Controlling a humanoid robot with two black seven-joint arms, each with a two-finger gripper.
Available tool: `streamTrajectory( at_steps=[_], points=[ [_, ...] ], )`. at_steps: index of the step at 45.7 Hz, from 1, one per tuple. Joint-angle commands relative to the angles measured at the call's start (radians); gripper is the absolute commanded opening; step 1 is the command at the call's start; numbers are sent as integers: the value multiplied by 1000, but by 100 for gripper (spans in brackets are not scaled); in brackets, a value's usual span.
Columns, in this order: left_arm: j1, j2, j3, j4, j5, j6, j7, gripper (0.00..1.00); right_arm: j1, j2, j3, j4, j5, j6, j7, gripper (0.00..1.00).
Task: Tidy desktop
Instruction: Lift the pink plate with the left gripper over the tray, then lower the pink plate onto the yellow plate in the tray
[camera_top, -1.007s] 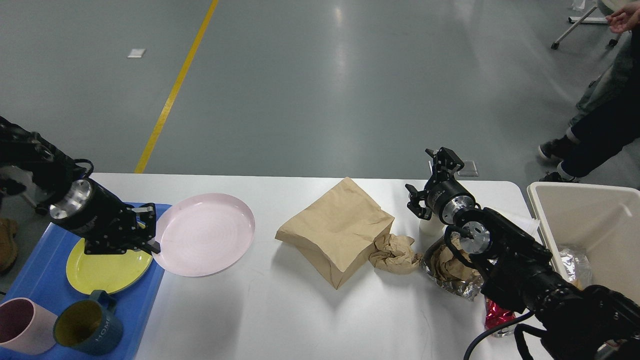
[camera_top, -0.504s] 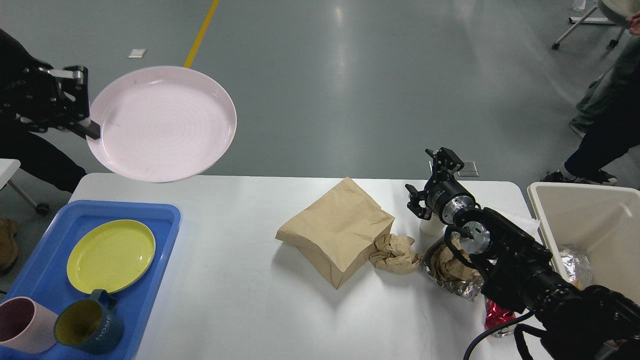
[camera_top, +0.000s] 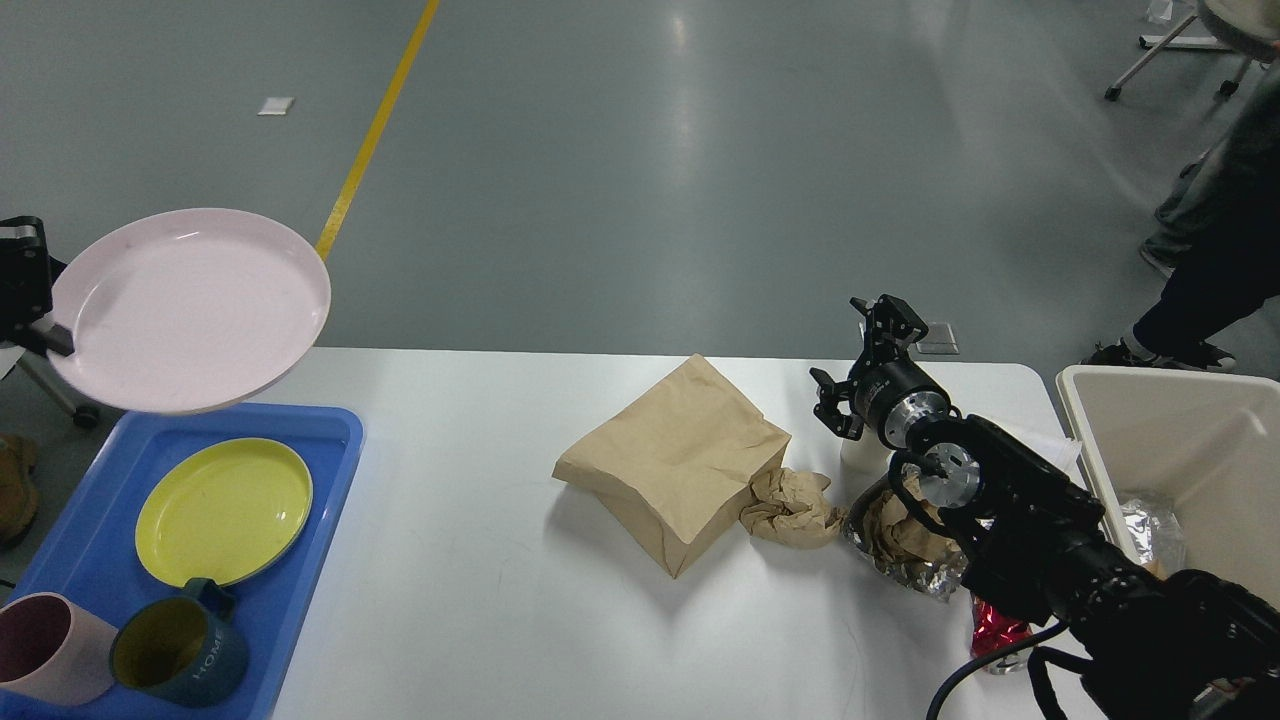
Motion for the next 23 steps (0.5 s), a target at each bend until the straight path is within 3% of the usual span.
streamTrajectory(
  at_steps=[1, 11, 23],
  points=[
    [168, 46, -37, 134, 0, 0, 2, 0, 0, 0, 0, 0, 0, 0, 0, 100],
    [543, 90, -227, 427, -2, 0, 4, 0, 0, 0, 0, 0, 0, 0, 0, 100],
    [832, 83, -375, 662, -3, 0, 7, 0, 0, 0, 0, 0, 0, 0, 0, 100]
  ],
)
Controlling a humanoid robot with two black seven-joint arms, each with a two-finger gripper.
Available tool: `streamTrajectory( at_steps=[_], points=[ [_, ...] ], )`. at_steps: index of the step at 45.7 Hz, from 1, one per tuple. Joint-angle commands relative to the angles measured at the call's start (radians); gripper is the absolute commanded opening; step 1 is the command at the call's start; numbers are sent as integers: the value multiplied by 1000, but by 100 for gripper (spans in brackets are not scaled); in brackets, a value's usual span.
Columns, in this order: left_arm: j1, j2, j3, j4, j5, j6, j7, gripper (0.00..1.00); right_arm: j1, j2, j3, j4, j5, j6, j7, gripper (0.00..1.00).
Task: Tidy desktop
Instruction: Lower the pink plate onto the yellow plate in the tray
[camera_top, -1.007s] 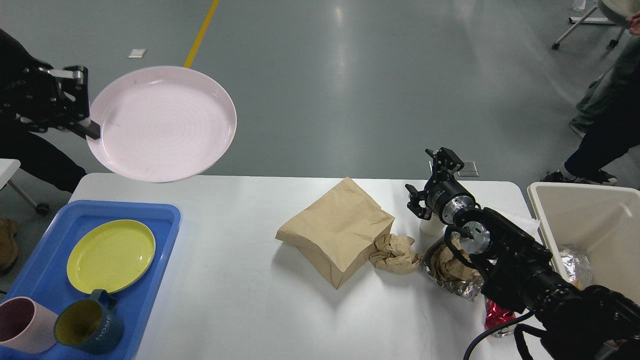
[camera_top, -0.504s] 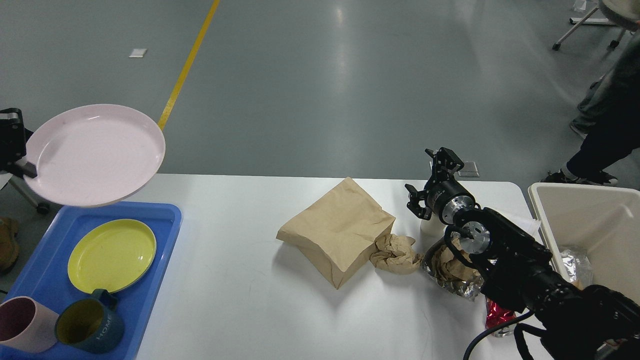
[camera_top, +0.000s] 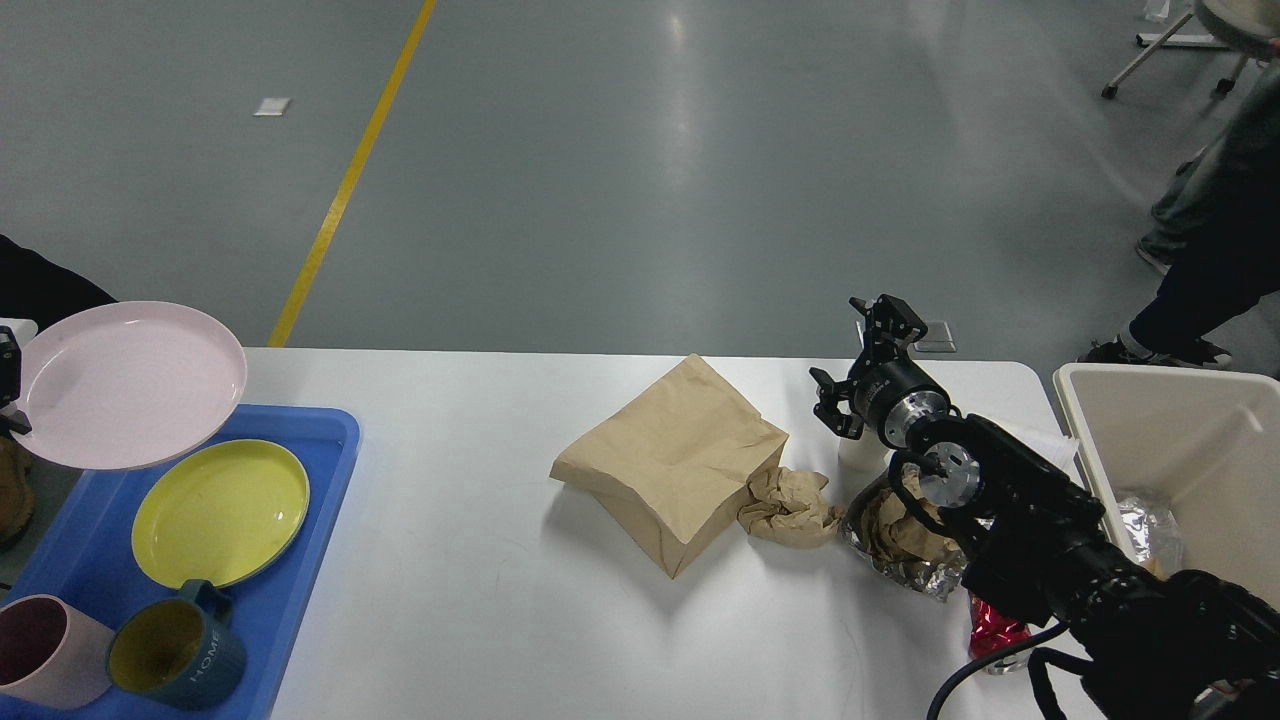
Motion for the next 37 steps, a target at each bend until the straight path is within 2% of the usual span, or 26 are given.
streamTrajectory(
  at_steps=[1, 9, 16, 22, 30, 37],
  points=[
    [141, -10, -75, 104, 1, 0, 3, 0, 0, 0, 0, 0, 0, 0, 0, 100],
    [348, -51, -181, 267, 4, 0, 3, 0, 0, 0, 0, 0, 0, 0, 0, 100],
    [468, -104, -233, 382, 6, 0, 4, 0, 0, 0, 0, 0, 0, 0, 0, 100],
    [517, -122, -272, 400, 6, 0, 18, 0, 0, 0, 0, 0, 0, 0, 0, 100],
    [549, -166, -299, 400, 6, 0, 72, 0, 0, 0, 0, 0, 0, 0, 0, 100],
    [580, -176, -324, 400, 6, 26, 86, 0, 0, 0, 0, 0, 0, 0, 0, 100]
  ],
)
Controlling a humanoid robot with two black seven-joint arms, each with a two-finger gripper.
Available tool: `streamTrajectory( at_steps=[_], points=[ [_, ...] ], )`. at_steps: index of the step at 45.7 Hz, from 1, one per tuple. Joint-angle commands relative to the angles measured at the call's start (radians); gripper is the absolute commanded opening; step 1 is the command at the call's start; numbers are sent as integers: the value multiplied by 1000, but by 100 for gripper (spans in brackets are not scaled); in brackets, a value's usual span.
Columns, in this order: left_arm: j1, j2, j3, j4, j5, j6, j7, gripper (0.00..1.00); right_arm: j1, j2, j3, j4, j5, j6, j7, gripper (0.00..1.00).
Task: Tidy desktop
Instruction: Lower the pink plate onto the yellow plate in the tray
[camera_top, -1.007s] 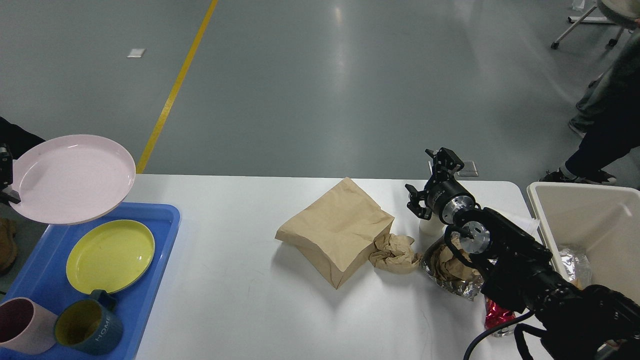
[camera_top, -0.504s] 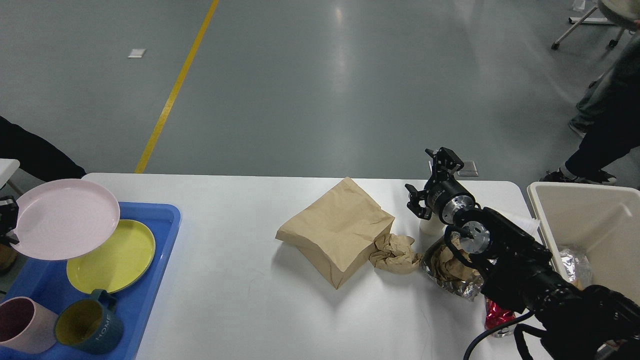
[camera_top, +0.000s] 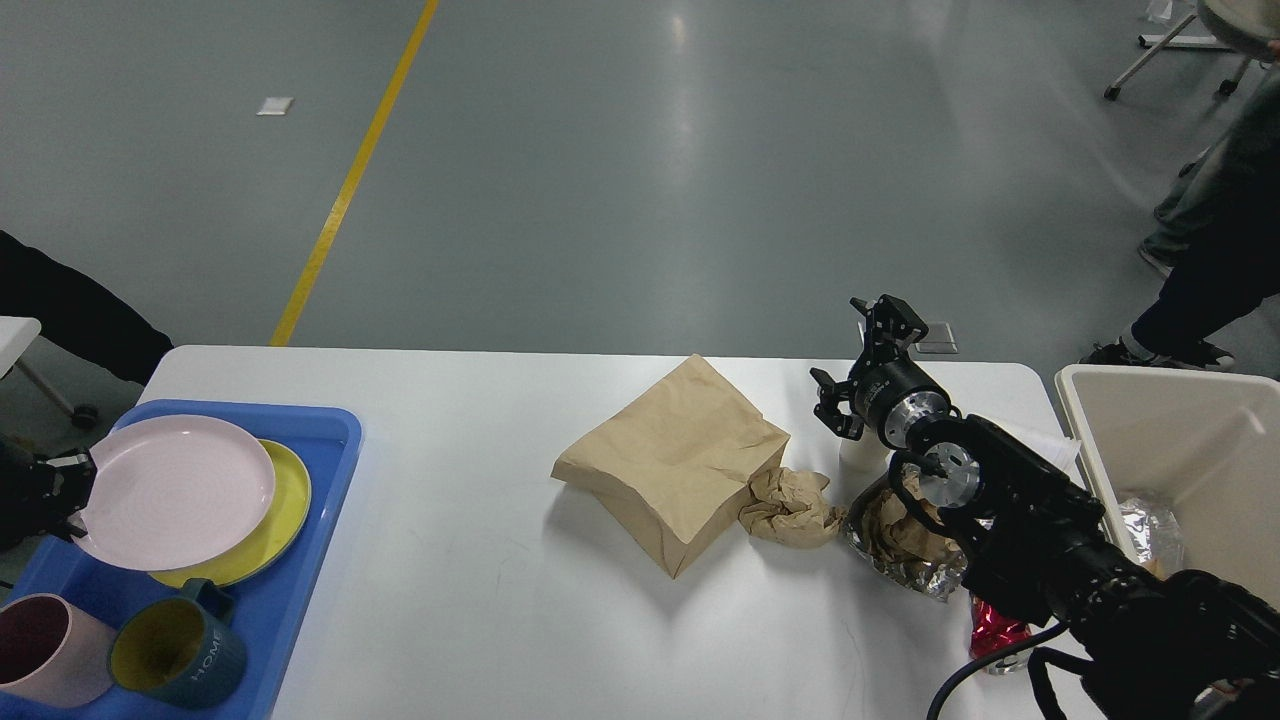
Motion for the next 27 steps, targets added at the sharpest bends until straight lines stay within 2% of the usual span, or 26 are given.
streamTrajectory(
  at_steps=[1, 8, 27],
  points=[
    [17, -12, -15, 0, 0, 27, 12, 0, 0, 0, 0, 0, 0, 0, 0, 100],
    [17, -23, -23, 0, 0, 61, 24, 0, 0, 0, 0, 0, 0, 0, 0, 100],
    [17, -26, -64, 0, 0, 85, 27, 0, 0, 0, 0, 0, 0, 0, 0, 100]
  ],
)
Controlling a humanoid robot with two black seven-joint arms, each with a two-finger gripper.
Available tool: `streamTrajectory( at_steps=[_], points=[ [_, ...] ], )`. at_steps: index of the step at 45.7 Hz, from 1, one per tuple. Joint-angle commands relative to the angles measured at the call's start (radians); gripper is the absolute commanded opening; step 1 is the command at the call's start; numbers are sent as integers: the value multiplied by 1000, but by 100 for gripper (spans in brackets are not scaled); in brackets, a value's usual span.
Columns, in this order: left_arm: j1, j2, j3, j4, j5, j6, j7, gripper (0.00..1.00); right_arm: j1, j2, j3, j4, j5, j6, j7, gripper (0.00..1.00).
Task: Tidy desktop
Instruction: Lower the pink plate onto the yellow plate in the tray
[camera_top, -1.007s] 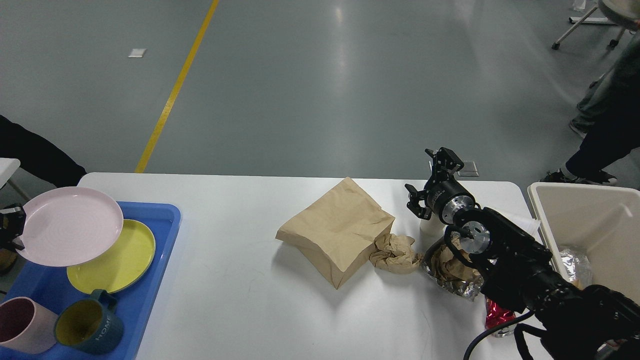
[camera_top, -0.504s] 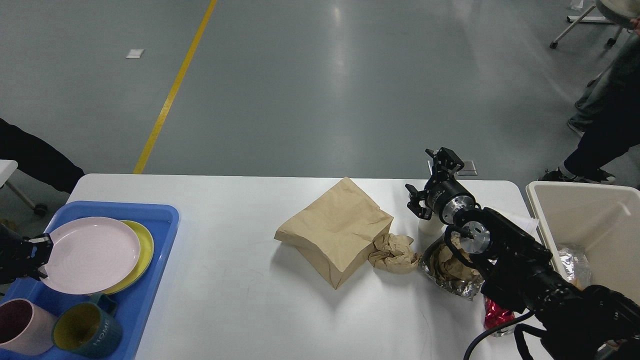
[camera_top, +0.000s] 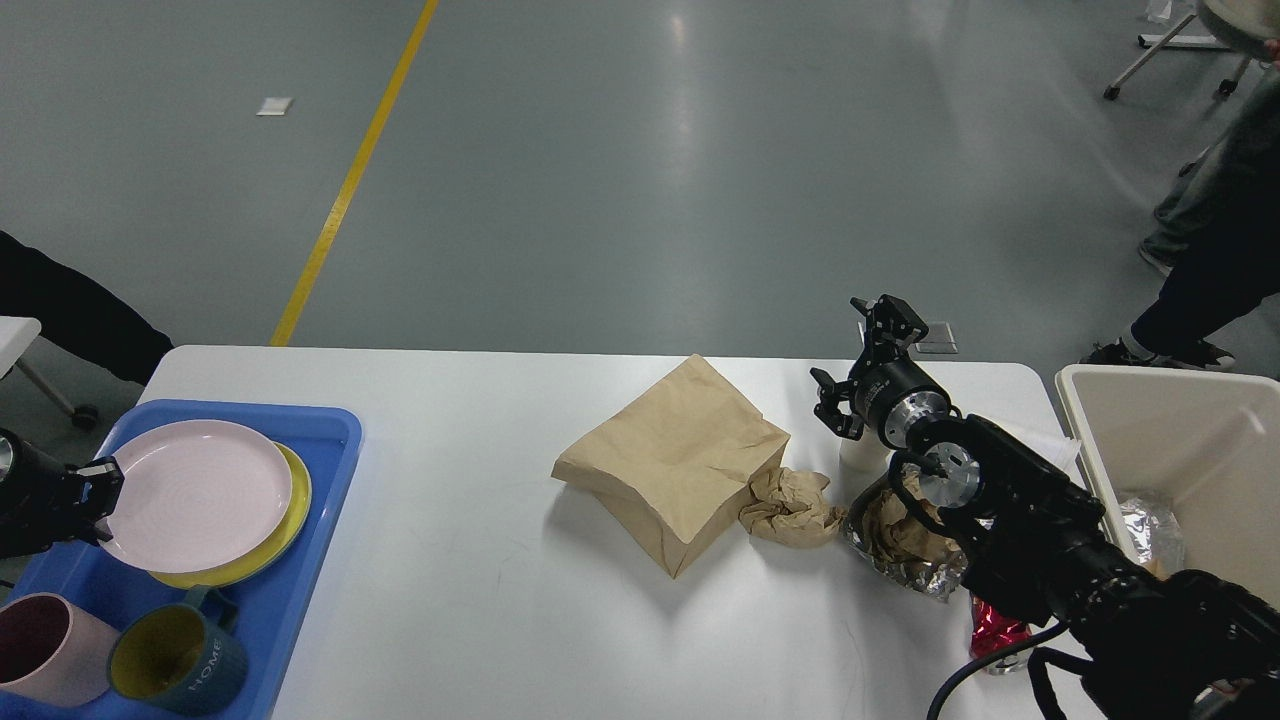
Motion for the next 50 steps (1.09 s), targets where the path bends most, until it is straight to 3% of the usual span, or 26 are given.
streamTrajectory(
  at_steps=[1, 20, 50],
  points=[
    [1, -2, -5, 0, -2, 22, 0, 0, 0, 0, 0, 0, 0, 0, 0, 100],
    [9, -6, -10, 0, 1, 128, 2, 0, 0, 0, 0, 0, 0, 0, 0, 100],
    [35, -51, -24, -8, 3, 125, 0, 0, 0, 0, 0, 2, 0, 0, 0, 100]
  ],
)
